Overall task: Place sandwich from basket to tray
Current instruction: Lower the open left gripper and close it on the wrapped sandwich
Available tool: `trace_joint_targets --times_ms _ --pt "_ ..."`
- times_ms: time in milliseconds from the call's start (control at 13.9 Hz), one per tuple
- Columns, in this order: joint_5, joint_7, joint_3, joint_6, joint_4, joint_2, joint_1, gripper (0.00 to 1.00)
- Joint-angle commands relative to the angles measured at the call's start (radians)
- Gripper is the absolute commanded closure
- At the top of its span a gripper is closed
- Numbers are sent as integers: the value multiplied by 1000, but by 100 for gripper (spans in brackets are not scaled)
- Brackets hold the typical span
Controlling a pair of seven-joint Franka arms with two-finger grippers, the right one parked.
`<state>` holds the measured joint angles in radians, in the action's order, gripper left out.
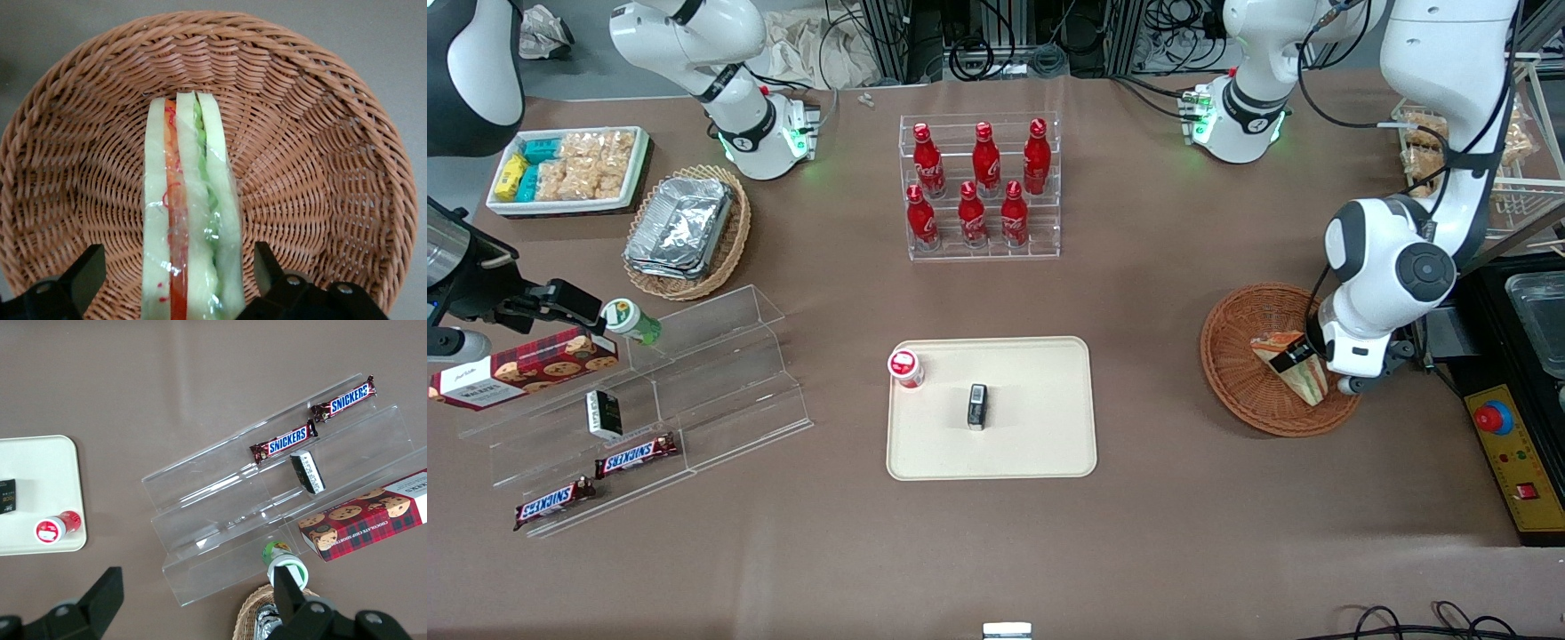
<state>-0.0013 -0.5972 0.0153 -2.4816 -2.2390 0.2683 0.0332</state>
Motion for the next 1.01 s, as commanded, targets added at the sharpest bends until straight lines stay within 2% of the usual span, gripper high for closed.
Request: trace_joint_targets --times_ms 0,72,216,288,576,719,935 --pt "-6 13 2 -31 -7 12 -1 18" --pt "-6 13 2 -33 -5 17 -1 40" --pt "-6 13 2 -39 -5 19 -1 93" --pt "-5 13 2 -42 -4 19 -1 100" --pt "-5 14 0 -10 -4 -41 -1 100" --pt "3 34 0 141 22 -124 -1 100" --pt "-9 198 0 457 152 -217 -1 100"
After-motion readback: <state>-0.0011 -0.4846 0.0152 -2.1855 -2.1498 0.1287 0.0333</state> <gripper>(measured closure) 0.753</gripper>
